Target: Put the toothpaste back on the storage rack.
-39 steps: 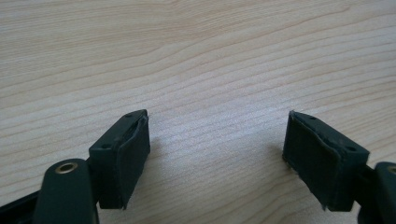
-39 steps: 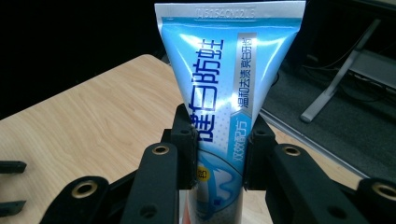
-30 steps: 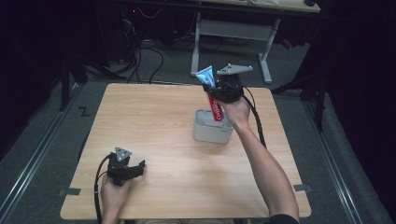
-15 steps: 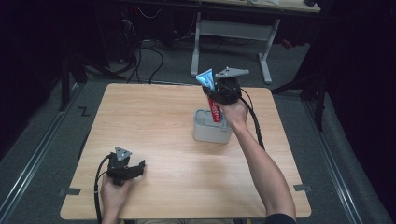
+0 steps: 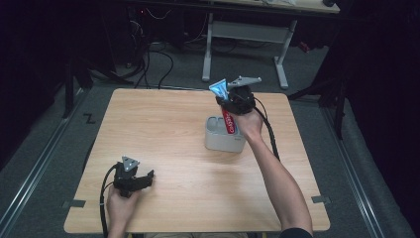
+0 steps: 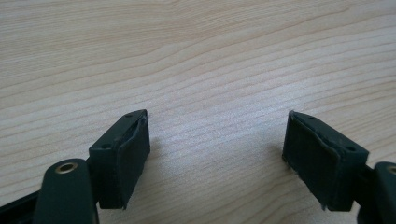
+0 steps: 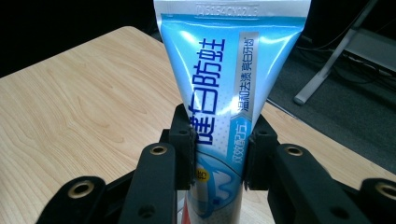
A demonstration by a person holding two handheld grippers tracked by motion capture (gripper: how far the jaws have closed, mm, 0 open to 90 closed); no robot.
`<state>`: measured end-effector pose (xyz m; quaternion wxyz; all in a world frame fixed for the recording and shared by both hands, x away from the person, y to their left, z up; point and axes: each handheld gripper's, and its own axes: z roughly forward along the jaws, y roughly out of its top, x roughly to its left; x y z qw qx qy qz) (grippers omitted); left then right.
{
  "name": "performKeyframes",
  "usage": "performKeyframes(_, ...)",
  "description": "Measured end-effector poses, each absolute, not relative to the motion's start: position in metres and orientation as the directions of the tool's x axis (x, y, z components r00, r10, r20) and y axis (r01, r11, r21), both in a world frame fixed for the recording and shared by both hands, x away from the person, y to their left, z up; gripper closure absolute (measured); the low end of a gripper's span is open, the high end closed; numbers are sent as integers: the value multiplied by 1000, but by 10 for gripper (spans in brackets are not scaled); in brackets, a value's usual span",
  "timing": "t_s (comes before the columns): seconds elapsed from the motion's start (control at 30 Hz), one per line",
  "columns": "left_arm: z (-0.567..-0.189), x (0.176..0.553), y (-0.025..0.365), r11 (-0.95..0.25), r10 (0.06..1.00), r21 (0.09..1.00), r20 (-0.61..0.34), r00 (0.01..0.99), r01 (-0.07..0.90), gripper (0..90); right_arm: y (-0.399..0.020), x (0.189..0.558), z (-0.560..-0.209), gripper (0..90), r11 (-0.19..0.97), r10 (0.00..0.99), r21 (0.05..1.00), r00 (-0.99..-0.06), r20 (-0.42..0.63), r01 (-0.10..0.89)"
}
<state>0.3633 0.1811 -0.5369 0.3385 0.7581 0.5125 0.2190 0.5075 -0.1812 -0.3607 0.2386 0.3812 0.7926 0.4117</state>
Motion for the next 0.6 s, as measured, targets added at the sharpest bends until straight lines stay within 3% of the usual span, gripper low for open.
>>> performKeyframes(0.6,-537,363,181,-245,925,738,-15,379,629,232,-182,505,-372,694,394,796,801,-603,-51,451)
